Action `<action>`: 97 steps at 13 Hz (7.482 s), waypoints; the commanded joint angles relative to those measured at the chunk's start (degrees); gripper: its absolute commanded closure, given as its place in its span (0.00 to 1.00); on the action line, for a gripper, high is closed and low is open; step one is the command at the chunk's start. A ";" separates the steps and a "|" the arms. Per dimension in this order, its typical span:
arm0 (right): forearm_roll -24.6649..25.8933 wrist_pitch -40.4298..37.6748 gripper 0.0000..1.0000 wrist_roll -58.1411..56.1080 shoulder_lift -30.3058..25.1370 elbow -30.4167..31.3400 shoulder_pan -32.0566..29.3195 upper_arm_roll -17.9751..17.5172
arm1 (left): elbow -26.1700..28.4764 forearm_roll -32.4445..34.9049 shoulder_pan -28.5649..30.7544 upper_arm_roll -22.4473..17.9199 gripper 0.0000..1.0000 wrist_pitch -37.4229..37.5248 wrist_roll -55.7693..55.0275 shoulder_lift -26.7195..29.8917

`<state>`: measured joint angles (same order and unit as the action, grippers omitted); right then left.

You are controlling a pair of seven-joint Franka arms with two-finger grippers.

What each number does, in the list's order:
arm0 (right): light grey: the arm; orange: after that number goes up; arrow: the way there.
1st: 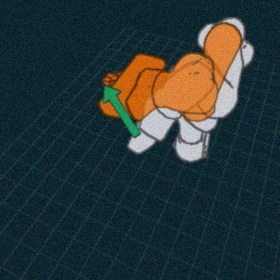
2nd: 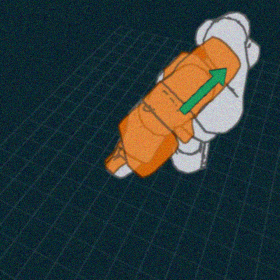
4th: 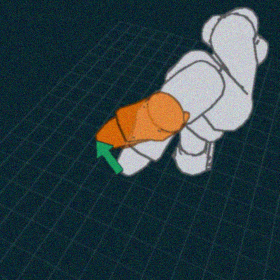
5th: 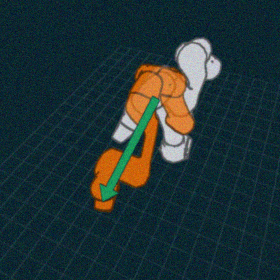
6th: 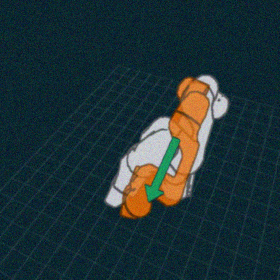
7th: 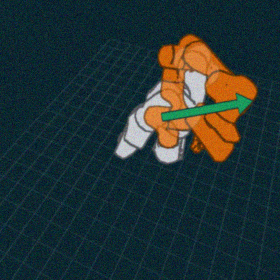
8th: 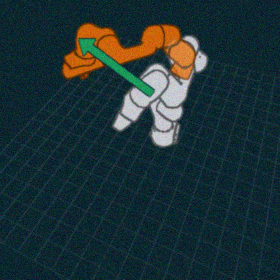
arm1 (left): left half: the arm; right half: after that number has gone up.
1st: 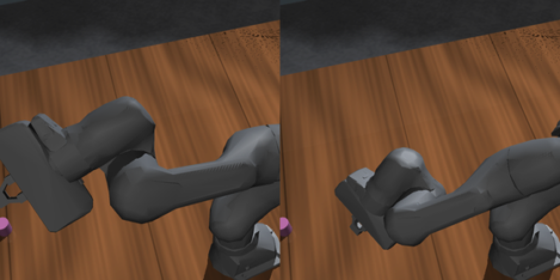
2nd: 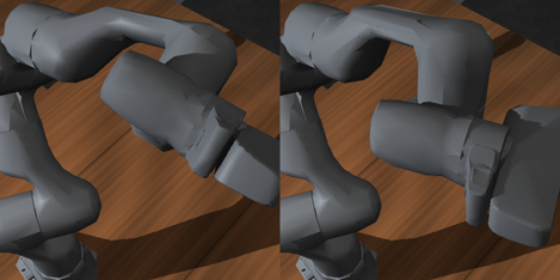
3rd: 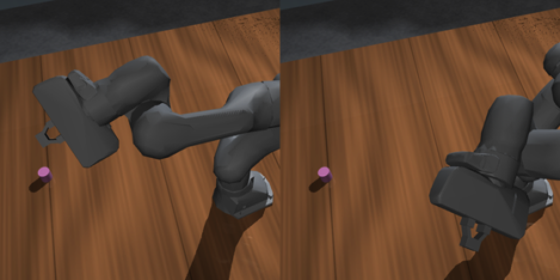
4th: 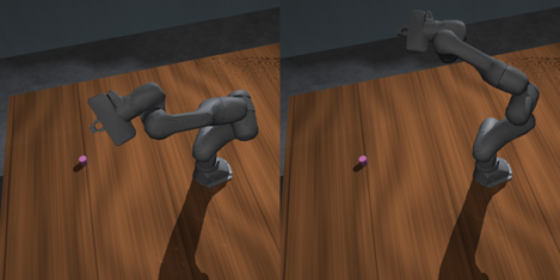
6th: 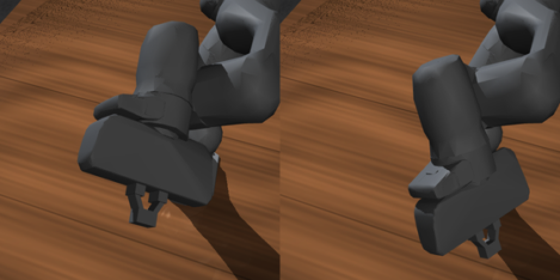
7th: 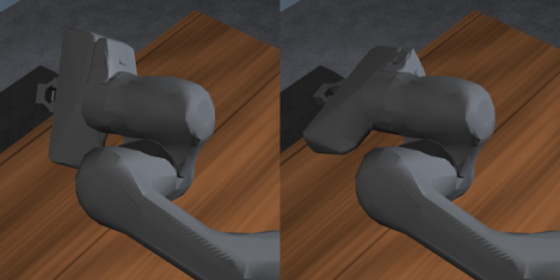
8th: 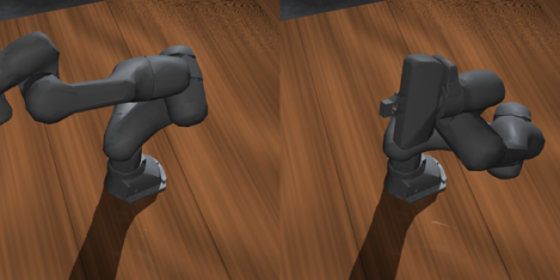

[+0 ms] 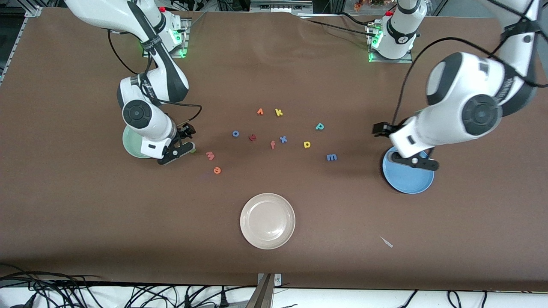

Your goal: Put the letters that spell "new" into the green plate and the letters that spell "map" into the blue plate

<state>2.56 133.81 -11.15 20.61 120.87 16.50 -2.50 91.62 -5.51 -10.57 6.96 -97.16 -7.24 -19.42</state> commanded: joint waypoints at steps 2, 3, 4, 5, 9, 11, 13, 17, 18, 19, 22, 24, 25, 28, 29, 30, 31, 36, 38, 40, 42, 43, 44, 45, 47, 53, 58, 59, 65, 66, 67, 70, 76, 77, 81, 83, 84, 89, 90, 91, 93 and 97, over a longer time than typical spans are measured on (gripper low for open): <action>0.86 5.66 0.06 -1.16 1.27 2.35 1.07 -0.05 | -0.57 -1.17 -9.36 -0.64 0.00 -7.40 -14.96 -6.05; 1.04 6.98 0.09 -1.59 1.88 2.35 1.86 -0.05 | -0.57 -1.17 -11.12 -0.64 0.00 -10.47 -17.95 -7.98; 1.91 8.21 0.09 -1.77 2.93 2.35 2.13 -0.05 | -0.57 -1.17 -13.32 -0.64 0.00 -13.20 -21.03 -10.00; 4.27 9.44 0.09 -1.77 3.81 2.35 2.31 -0.05 | -0.48 -1.09 -14.82 -0.64 0.00 -15.84 -23.67 -11.85; 9.12 11.29 0.12 -2.12 5.49 2.35 2.57 -0.05 | -0.48 -0.30 -18.25 -0.72 0.00 -22.45 -30.63 -17.74; 9.48 12.61 0.22 -2.30 6.02 2.26 2.57 -0.05 | 1.61 -0.12 -19.14 -0.72 0.01 -26.83 -31.78 -18.99; 9.48 12.62 0.38 -2.30 6.11 2.09 2.57 -0.05 | 4.26 0.14 -19.57 -0.81 0.01 -30.53 -32.04 -18.55; 9.57 12.70 0.56 -2.30 6.19 1.65 2.66 -0.05 | 10.15 3.73 -21.51 -0.90 0.01 -37.04 -40.72 -16.62; 9.57 12.70 0.67 -2.30 6.19 1.56 2.66 -0.05 | 10.76 5.23 -21.69 -0.90 0.01 -37.13 -43.09 -16.62; 9.57 12.70 0.75 -2.30 6.19 1.56 2.66 -0.05 | 10.86 6.89 -21.95 -0.81 0.03 -37.22 -44.42 -16.79; 9.57 12.70 0.81 -2.30 6.63 1.65 2.66 -0.05 | 10.77 8.23 -21.69 -0.72 0.15 -37.22 -44.70 -17.23; 9.57 12.53 0.87 -2.39 6.37 1.56 2.66 -0.05 | 10.95 8.23 -21.60 -0.81 0.26 -37.22 -44.44 -17.41; 9.48 12.18 0.87 -2.48 5.76 1.47 2.66 -0.05 | 11.12 8.32 -21.51 -0.72 0.32 -37.14 -44.44 -17.41; 9.48 5.36 0.87 -3.26 3.04 -1.68 2.49 0.47 | 11.21 8.32 -21.60 -0.81 0.43 -37.05 -44.44 -17.76; 9.39 0.88 0.87 -3.62 1.81 -3.69 2.31 0.56 | 11.21 8.32 -21.69 -0.81 0.45 -37.05 -44.44 -17.84; 9.39 -3.86 0.87 -4.40 0.32 -4.76 2.22 1.35 | 11.30 8.32 -21.77 -0.81 0.50 -37.05 -44.44 -17.93; 9.04 -6.78 0.87 -5.98 -1.35 -4.51 2.22 3.53 | 11.82 8.32 -21.78 -0.81 0.53 -37.05 -44.26 -17.93; 7.46 0.45 0.87 -9.42 -3.39 5.48 2.05 13.73 | 12.44 8.32 -21.60 -0.81 0.62 -37.05 -44.17 -17.85; 7.11 7.75 0.73 -9.25 -3.39 11.03 2.05 15.32 | 12.44 8.32 -21.77 -0.81 0.67 -37.13 -44.17 -18.02; 6.76 9.19 0.01 -8.37 -3.65 11.67 2.05 15.68 | 12.53 9.54 -21.78 -0.81 0.70 -37.31 -44.26 -18.11; 6.67 8.14 0.01 -6.62 -5.05 10.97 2.22 14.81 | 12.53 10.25 -21.60 -0.81 0.77 -37.22 -44.26 -18.20; 6.23 6.57 0.01 -4.87 -5.49 10.01 2.22 12.19 | 12.53 10.25 -21.43 -0.81 0.80 -36.88 -43.74 -18.20; 5.36 4.20 0.01 -1.63 -5.84 8.26 2.22 10.08 | 12.18 10.25 -21.08 -0.90 0.84 -36.52 -43.04 -17.94; 4.83 1.05 0.01 1.27 -5.15 4.76 2.57 7.97 | 11.48 10.25 -19.77 -0.81 0.85 -34.69 -39.99 -17.41; 4.64 -1.88 0.01 2.62 -0.87 -1.92 2.57 3.92 | 9.11 9.55 -16.26 -0.72 0.85 -27.15 -31.65 -16.09; -1.42 0.83 0.01 2.80 11.11 -12.94 3.10 -1.72 | 8.13 9.63 -2.37 -0.81 0.85 -15.61 -1.59 -12.05; -1.42 5.32 0.07 6.14 13.49 -12.94 5.03 -1.72 | 8.13 13.48 7.56 -1.16 0.85 -16.74 17.41 -13.10; -1.42 5.49 0.10 6.14 13.58 -12.94 5.21 -1.72 | 8.13 14.90 8.80 -1.08 0.85 -17.96 18.83 -13.53; -0.45 5.58 0.55 6.13 14.45 -12.85 5.91 -1.72 | 6.39 14.03 9.16 -0.99 0.00 -18.34 21.57 -14.42; -0.45 5.58 0.56 6.14 14.54 -12.85 6.78 -1.63 | 6.46 13.68 9.16 -0.64 0.00 -17.28 19.92 -14.33; -0.37 5.58 0.62 6.05 14.72 -12.77 6.97 -1.55 | 7.07 10.72 8.90 0.15 0.00 -17.36 16.07 -13.29; -0.19 4.89 0.90 5.61 14.20 -12.85 7.06 -1.37 | 11.19 7.62 9.07 4.97 0.00 -18.23 9.03 -9.69; 2.62 -13.12 0.92 -2.89 5.85 -13.56 6.53 6.26 | 25.60 8.40 8.64 14.47 0.00 -33.34 4.34 -3.44; 2.62 -13.75 0.92 -5.44 4.97 -12.17 6.53 8.19 | 26.84 8.49 8.55 16.22 0.00 -34.84 3.99 -3.17; 1.49 -8.33 0.89 -5.91 -0.73 1.17 6.35 15.40 | 30.63 14.98 4.25 18.61 0.00 -42.13 -7.66 -3.78; 1.31 -0.61 0.82 -4.68 -4.42 10.39 6.35 16.47 | 33.08 19.28 1.35 18.44 0.00 -47.13 -12.95 -4.22; 1.30 -0.13 0.40 -2.67 -4.61 11.39 6.35 16.99 | 33.70 21.83 1.25 18.52 0.00 -47.76 -14.45 -4.57; 1.13 -1.62 0.00 3.03 -3.57 6.33 6.97 14.47 | 34.77 24.84 -0.15 18.79 0.00 -47.95 -18.24 -5.54; 1.13 -1.62 0.00 5.93 -1.13 2.56 7.14 12.36 | 34.68 24.84 -0.15 18.79 0.01 -48.03 -18.25 -5.89; 1.04 -1.62 0.00 8.14 1.60 -1.21 7.14 10.08 | 34.59 24.84 -0.15 18.79 0.02 -48.47 -18.33 -6.59; 0.69 -1.62 0.00 15.40 8.62 -11.30 7.23 6.12 | 34.76 24.84 -1.55 18.70 0.04 -48.65 -18.94 -7.03; -1.15 -1.54 0.01 37.82 18.92 -25.05 7.23 3.03 | 35.20 26.06 -2.70 18.70 0.15 -48.65 -20.44 -7.74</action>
<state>2.96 132.91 20.13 33.92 102.87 24.26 0.85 126.07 17.41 -12.86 25.79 -144.99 -25.39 -27.32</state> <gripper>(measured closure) 0.004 0.066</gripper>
